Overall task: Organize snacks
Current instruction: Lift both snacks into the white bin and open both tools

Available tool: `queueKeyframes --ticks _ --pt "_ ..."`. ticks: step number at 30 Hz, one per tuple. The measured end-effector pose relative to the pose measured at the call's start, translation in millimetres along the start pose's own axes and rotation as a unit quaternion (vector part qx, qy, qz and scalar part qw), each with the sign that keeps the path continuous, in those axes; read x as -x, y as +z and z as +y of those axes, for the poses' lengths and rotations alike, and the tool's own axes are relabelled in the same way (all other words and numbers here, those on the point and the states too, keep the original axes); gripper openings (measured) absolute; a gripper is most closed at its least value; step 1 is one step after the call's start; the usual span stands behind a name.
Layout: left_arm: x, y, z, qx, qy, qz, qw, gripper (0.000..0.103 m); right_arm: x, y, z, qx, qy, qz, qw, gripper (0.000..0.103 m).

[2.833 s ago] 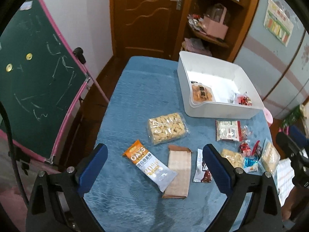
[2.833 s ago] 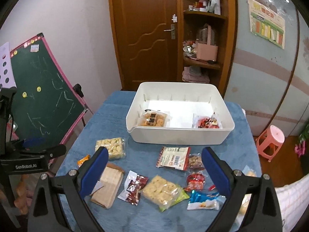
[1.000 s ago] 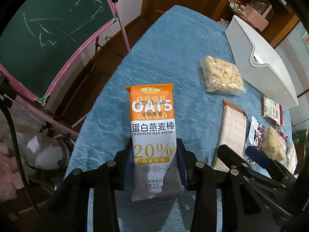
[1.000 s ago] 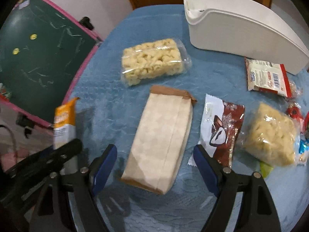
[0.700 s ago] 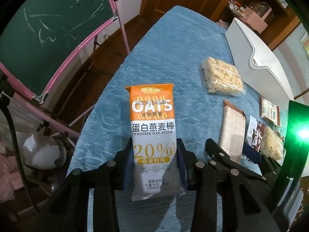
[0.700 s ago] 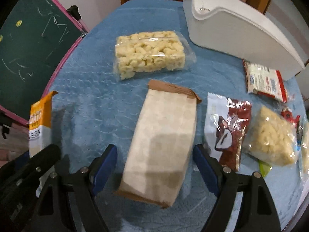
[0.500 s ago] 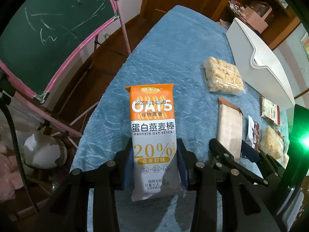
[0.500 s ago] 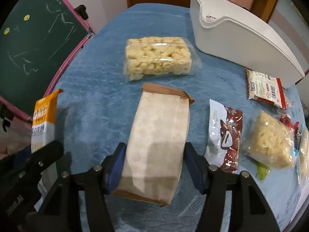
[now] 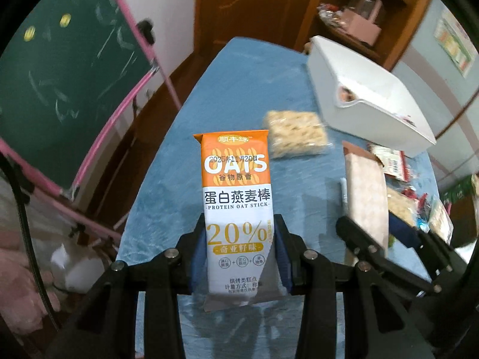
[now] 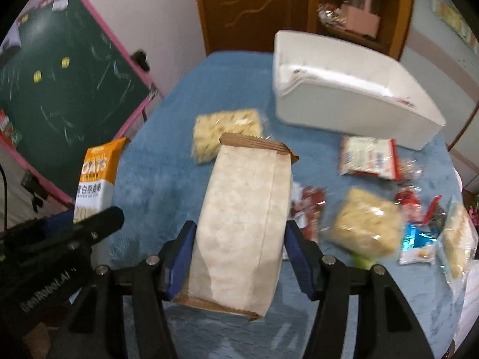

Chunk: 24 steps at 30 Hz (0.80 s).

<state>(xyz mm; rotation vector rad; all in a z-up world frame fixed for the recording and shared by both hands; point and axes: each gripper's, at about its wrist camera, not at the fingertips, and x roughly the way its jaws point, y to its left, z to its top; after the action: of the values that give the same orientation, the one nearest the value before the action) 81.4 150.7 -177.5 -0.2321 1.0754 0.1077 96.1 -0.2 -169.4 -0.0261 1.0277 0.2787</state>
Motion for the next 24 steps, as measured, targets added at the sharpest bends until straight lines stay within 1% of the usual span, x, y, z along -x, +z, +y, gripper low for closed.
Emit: queueKeyframes --ticks 2,5,8,12,16,19,21,24 --pt "9.5 4.2 -16.3 -0.018 -0.002 -0.014 0.9997 0.039 14.3 5.0 -17.5 -0.021 0.007 -0.015 1.0 0.06" --pt "22.5 13.2 -37.9 -0.041 -0.01 -0.029 0.9987 0.039 30.9 14.2 -40.2 -0.039 0.005 -0.039 0.998 0.06" --pt "35.8 26.7 -62.2 -0.065 -0.017 -0.049 0.9965 0.039 49.4 21.6 -63.1 -0.056 0.005 -0.065 0.996 0.06" --pt "52.8 51.1 -97.7 -0.095 -0.032 -0.075 0.9922 0.039 75.1 39.5 -95.8 -0.073 0.002 -0.101 0.992 0.06" --pt "63.7 84.7 -133.3 -0.118 -0.049 -0.095 0.9872 0.039 98.3 67.0 -128.2 -0.087 -0.008 -0.137 0.987 0.06" --pt "64.9 113.8 -152.9 -0.124 -0.06 -0.096 0.9858 0.04 114.9 92.5 -150.2 -0.09 -0.016 -0.164 0.982 0.06" --pt "65.3 132.1 -163.3 -0.127 -0.064 -0.1 0.9848 0.04 123.0 109.9 -161.0 -0.088 -0.03 -0.18 0.979 0.06" --pt "65.4 164.9 -178.9 -0.134 -0.056 -0.121 0.9821 0.039 131.1 137.3 -179.8 -0.088 -0.037 -0.198 0.976 0.06"
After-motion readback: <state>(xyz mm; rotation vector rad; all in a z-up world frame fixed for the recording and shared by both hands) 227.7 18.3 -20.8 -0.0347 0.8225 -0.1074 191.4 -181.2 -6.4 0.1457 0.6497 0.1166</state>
